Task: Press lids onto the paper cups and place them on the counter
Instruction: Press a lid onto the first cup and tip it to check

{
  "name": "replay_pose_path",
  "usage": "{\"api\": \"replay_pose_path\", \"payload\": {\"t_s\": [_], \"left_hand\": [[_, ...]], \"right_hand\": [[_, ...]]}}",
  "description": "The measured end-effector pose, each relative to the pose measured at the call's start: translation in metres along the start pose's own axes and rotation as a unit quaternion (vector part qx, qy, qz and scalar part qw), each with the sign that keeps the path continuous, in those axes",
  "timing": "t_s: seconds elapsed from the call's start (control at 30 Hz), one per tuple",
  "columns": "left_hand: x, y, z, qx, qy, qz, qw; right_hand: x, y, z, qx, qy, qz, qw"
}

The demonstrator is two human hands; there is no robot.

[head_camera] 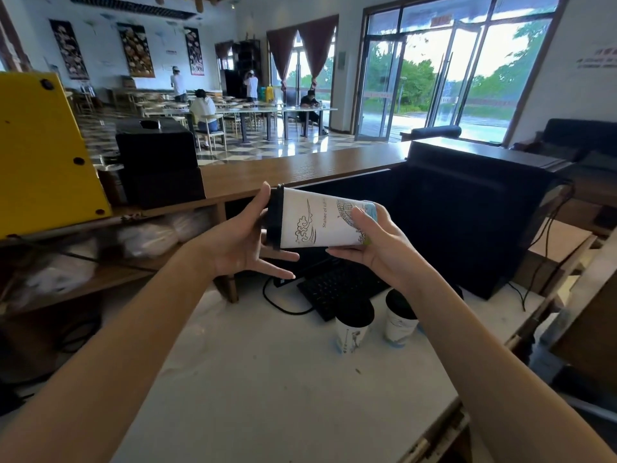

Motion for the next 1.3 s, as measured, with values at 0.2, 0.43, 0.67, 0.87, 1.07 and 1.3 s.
{"api": "replay_pose_path", "payload": {"t_s": [0.2,0.43,0.67,0.87,1.07,1.3], "left_hand": [[-0.001,-0.001,0.005,-0.023,-0.066,0.002,0.998],[-0.002,-0.012,0.009,0.103,-0.135,-0.093,0.981],[-0.019,-0.043,-0.014,0.373,-0.155,-0.271,0.874],[-0.012,-0.038,-0.016,0.406,-0.094,-0.262,0.871],[0.011,-0.009,0.005,0.118,-0.113,-0.128,0.978],[0.025,0.022,0.019,0.108,-0.054,-0.062,0.991]], "right_hand": [[0.0,-0.003,-0.004,-0.072,0.066,0.013,0.995],[0.003,-0.034,0.007,-0.006,0.052,-0.125,0.991],[0.006,-0.04,0.009,-0.067,0.031,-0.224,0.972],[0.012,-0.033,0.012,0.011,0.005,-0.135,0.991],[0.013,-0.045,0.021,0.041,-0.016,-0.085,0.995],[0.017,-0.07,0.035,0.116,-0.043,-0.087,0.989]]}}
Point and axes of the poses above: each hand's wrist, its own x-axis towards the middle knuckle, its own z-axis out of the back of the hand, y = z × x, the point moved 10 cm from there along x, towards the middle knuckle, and after that the axes turned 4 degrees about y, right-handed, at the moved point
